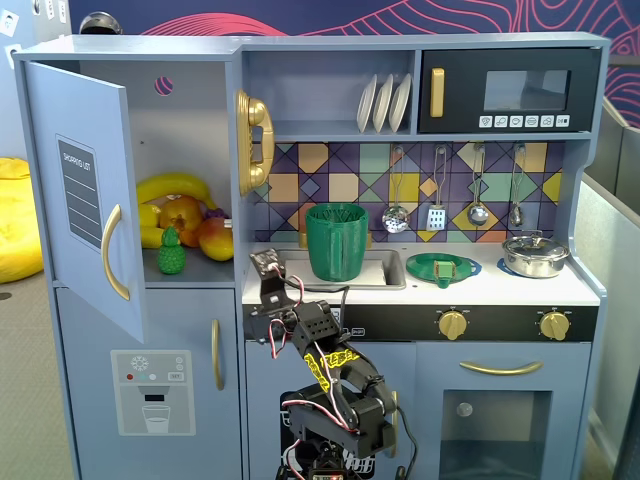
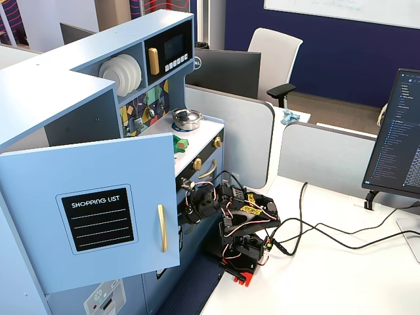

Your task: Pick up the green pineapple from the left cabinet and place it in the green recipient

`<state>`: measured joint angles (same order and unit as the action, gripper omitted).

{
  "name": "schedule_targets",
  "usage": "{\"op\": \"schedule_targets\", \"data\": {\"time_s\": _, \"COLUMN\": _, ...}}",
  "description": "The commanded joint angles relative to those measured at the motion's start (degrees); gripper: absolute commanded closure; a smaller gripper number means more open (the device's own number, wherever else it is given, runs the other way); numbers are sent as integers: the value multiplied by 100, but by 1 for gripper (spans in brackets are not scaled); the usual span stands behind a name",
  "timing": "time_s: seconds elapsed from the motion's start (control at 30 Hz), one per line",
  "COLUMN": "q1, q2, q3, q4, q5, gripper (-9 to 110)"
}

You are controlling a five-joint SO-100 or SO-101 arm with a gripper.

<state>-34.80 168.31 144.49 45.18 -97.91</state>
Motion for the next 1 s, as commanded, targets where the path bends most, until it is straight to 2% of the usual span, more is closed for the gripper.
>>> {"op": "schedule_targets", "data": {"time_s": 0.0, "q1": -492, "q2": -123, "q3": -527, "q4": -1063, "q5": -272, "gripper": 100}}
{"op": "schedule_targets", "data": {"time_s": 0.23, "q1": -940, "q2": -501, "q3": -642, "q4": -1872, "q5": -18, "gripper": 84}}
{"op": "schedule_targets", "data": {"time_s": 0.3, "q1": -940, "q2": -677, "q3": -510, "q4": -2479, "q5": 316, "gripper": 74}}
{"op": "schedule_targets", "data": {"time_s": 0.43, "q1": -932, "q2": -1125, "q3": -466, "q4": -3586, "q5": 448, "gripper": 63}}
{"op": "schedule_targets", "data": {"time_s": 0.57, "q1": -958, "q2": -1529, "q3": -677, "q4": -4157, "q5": 615, "gripper": 59}}
{"op": "schedule_targets", "data": {"time_s": 0.97, "q1": -853, "q2": -2725, "q3": -914, "q4": -5265, "q5": 527, "gripper": 58}}
